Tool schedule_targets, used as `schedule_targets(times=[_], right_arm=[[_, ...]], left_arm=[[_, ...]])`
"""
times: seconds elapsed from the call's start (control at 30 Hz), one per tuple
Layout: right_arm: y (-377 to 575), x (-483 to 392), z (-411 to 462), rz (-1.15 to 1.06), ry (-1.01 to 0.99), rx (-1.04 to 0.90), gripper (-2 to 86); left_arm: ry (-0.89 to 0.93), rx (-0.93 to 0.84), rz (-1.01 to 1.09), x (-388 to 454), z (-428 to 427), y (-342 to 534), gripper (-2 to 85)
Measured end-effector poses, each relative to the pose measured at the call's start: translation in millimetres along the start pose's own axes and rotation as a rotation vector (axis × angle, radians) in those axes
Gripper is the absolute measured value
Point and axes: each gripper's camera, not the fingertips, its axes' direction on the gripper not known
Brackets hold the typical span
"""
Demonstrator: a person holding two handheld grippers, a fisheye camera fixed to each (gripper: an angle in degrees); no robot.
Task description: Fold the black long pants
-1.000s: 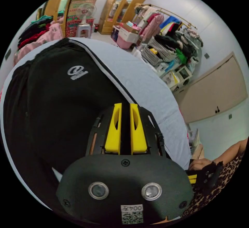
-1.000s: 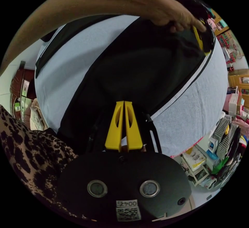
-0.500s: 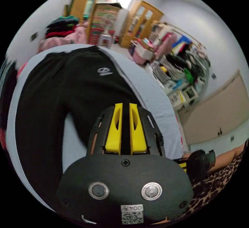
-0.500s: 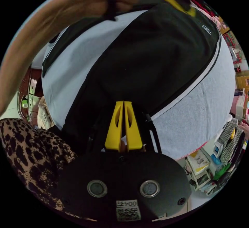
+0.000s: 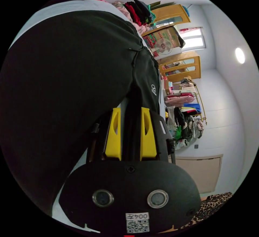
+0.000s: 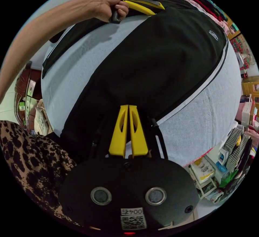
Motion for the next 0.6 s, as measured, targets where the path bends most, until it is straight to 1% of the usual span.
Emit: schedule_targets(times=[0.17,0.23,0.3,0.37,0.4,0.43,0.5,0.53,0.6], right_arm=[[2.5,-3.0,-0.5,-0.024,0.045,0.008,-0.5],[3.7,1.5,-1.1,-0.025,0.027,0.010,-0.6],[3.2,6.0,-1.6,-0.030,0.005,0.000,-0.6],[1.9,10.4,-1.9,-0.032,-0.016,-0.014,-0.7],[1.0,12.8,-2.1,-0.032,-0.026,-0.025,-0.7],[0.4,14.4,-2.2,-0.033,-0.032,-0.033,-0.8],[0.4,15.2,-2.3,-0.038,-0.030,-0.040,-0.8],[0.6,16.0,-2.5,-0.033,-0.032,-0.043,-0.8],[2.5,17.0,-2.6,-0.027,-0.034,-0.039,-0.8]], left_arm=[[-0.039,-0.020,0.023,-3.5,1.9,-5.4,8.9],[0.006,-0.010,0.001,-7.3,2.1,-2.4,7.2],[0.041,-0.043,0.010,-7.3,6.3,-0.1,5.2],[-0.041,-0.008,0.035,-1.1,1.0,6.5,4.0],[-0.137,0.052,0.045,4.9,-8.0,13.5,3.6],[-0.192,0.104,0.059,9.6,-15.9,20.3,3.3],[-0.270,0.142,0.066,12.6,-20.0,28.0,3.2],[-0.317,0.130,0.084,12.2,-15.9,29.8,3.3],[-0.291,0.125,0.085,8.2,-13.2,30.9,3.5]])
